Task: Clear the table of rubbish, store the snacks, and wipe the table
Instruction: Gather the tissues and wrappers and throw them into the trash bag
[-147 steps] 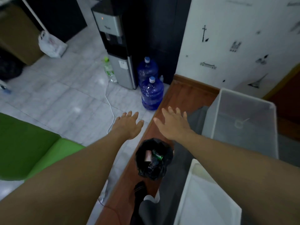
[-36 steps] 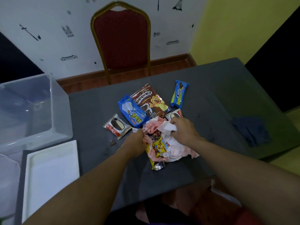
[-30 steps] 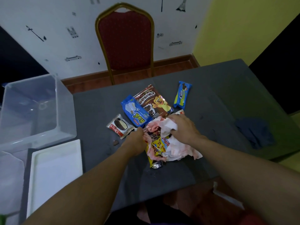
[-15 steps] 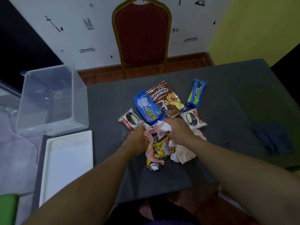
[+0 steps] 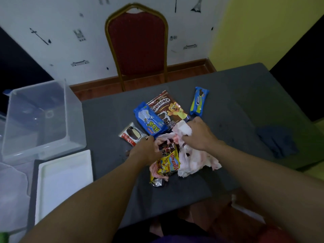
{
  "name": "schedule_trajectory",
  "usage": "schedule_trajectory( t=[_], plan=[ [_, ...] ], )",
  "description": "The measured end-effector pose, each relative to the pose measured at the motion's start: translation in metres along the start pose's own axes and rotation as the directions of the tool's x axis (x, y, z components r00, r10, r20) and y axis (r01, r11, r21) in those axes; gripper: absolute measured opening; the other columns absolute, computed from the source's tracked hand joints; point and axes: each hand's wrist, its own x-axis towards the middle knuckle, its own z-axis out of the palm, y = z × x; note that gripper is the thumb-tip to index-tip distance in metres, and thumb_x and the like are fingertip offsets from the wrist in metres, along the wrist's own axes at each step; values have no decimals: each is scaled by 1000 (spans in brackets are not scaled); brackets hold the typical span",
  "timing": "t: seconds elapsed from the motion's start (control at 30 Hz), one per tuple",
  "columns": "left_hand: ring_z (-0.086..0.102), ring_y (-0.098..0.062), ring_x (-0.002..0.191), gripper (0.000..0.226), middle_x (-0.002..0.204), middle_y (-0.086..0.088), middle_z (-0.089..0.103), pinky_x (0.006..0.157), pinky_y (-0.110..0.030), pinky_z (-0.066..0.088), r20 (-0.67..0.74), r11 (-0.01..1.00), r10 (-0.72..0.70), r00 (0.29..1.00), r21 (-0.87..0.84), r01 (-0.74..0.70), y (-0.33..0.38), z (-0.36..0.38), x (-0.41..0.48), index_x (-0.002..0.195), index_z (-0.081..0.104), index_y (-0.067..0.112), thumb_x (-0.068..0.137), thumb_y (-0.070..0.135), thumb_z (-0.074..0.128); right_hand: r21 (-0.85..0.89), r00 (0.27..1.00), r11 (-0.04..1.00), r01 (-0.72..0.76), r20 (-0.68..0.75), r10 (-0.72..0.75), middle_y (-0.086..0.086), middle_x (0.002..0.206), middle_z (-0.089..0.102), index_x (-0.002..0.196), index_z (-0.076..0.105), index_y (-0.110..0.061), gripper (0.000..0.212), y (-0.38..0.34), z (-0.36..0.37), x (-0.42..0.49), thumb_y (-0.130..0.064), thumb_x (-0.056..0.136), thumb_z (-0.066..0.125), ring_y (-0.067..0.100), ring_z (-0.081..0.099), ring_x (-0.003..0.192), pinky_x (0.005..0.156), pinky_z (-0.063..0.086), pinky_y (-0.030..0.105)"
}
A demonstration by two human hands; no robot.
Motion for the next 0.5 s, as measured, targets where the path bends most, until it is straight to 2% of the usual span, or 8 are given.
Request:
schedule_trajectory(
  t=[0.07, 0.17, 0.23, 0.27, 0.37, 0.5],
  plan=[
    [56, -27, 109, 60, 124, -7, 52, 89, -46, 54, 6, 996, -7, 1000, 90, 6, 4, 1, 2, 130, 47, 17, 81, 47, 68, -54, 997, 998, -16, 76, 20, 7, 115, 44, 102, 59, -17, 37, 10, 2, -10, -43, 79, 72, 25, 50, 107, 80, 38, 31],
    [57, -25, 98, 30, 112, -6, 52, 83, -45, 55, -34, 989, -15, 999, 147, 20, 7, 6, 6, 113, 54, 18, 88, 34, 58, -132, 978, 991, -4, 205, 32, 5, 128, 44, 125, 57, -19, 69, 24, 11, -31, -63, 74, 72, 28, 40, 122, 91, 39, 37],
    [57, -24, 91, 18, 105, -6, 53, 79, -45, 56, -60, 990, -20, 998, 135, 28, 8, 7, 7, 104, 56, 18, 91, 30, 52, -133, 972, 990, -39, 225, 69, 1, 138, 36, 137, 50, -24, 93, 31, 20, -44, -75, 63, 72, 27, 31, 127, 97, 43, 43],
    [58, -25, 88, 16, 102, -6, 53, 77, -46, 56, -73, 992, -17, 997, 126, 26, 8, 8, 7, 102, 56, 18, 92, 29, 50, -146, 977, 988, -46, 199, 75, 0, 140, 32, 138, 48, -28, 97, 33, 24, -49, -78, 59, 73, 26, 29, 127, 97, 45, 45],
    [58, -25, 84, 10, 94, -4, 52, 75, -47, 56, -96, 994, -8, 995, 104, 18, 8, 9, 8, 95, 55, 19, 92, 27, 49, -198, 992, 979, -45, 104, 66, 2, 137, 27, 134, 47, -33, 94, 32, 40, -58, -75, 55, 74, 27, 29, 123, 92, 48, 47],
    [55, -19, 78, 12, 90, -3, 52, 71, -40, 55, -82, 996, 23, 996, 84, -16, 7, 6, 9, 90, 56, 18, 94, 27, 49, -162, 995, 983, -85, 37, 92, 5, 133, 33, 131, 51, -28, 67, 31, 58, -58, -43, 73, 81, 28, 38, 121, 93, 47, 41]
  ],
)
